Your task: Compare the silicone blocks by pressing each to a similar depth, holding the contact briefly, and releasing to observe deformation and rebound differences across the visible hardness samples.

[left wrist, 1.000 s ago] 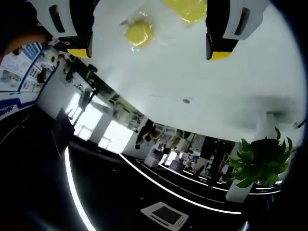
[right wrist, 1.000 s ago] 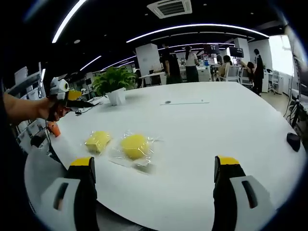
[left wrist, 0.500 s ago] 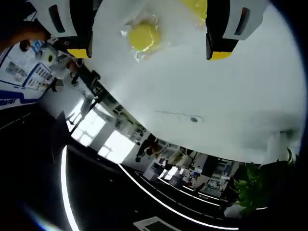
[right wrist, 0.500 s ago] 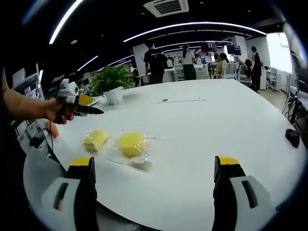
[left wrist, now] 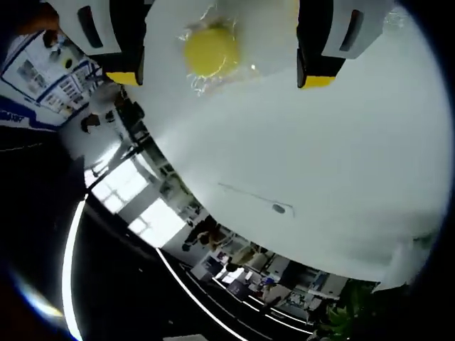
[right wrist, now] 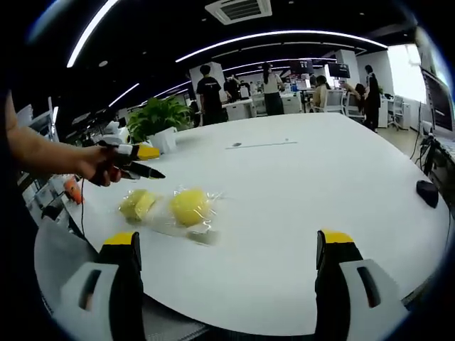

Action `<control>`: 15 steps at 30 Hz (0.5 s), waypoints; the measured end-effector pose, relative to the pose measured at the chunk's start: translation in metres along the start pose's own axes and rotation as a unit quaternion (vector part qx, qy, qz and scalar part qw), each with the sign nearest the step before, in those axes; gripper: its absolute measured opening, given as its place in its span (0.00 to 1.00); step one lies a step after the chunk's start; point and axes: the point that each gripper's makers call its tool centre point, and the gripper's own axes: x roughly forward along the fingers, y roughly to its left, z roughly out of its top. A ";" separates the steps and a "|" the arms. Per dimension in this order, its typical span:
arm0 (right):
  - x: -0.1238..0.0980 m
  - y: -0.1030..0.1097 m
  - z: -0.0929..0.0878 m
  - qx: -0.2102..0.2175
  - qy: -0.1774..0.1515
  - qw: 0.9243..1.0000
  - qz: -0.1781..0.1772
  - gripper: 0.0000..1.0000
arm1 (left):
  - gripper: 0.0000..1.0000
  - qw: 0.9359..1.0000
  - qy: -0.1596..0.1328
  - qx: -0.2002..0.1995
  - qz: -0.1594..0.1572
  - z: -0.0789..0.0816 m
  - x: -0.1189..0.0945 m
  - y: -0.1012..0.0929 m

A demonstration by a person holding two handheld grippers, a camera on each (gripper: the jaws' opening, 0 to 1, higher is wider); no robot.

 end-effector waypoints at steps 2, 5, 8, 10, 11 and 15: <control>-0.001 -0.001 -0.001 0.000 0.001 1.000 -0.001 0.96 | 0.80 1.000 0.014 -0.006 0.015 -0.005 0.005 0.006; -0.003 0.000 0.001 0.006 -0.003 1.000 -0.003 0.96 | 0.78 0.999 0.011 -0.029 0.017 -0.006 0.012 0.008; -0.003 0.001 0.001 0.005 -0.002 1.000 -0.001 0.96 | 0.73 0.996 0.023 -0.082 0.015 -0.014 0.019 0.009; -0.004 0.002 0.001 0.005 -0.002 1.000 0.000 0.96 | 0.73 0.996 0.026 -0.087 0.023 -0.015 0.026 0.015; -0.003 0.002 0.000 0.006 -0.001 1.000 0.000 0.96 | 0.73 0.995 0.025 -0.089 0.023 -0.016 0.029 0.014; -0.003 0.003 -0.002 0.006 0.002 1.000 0.003 0.96 | 0.67 0.994 0.025 -0.096 0.042 -0.020 0.037 0.019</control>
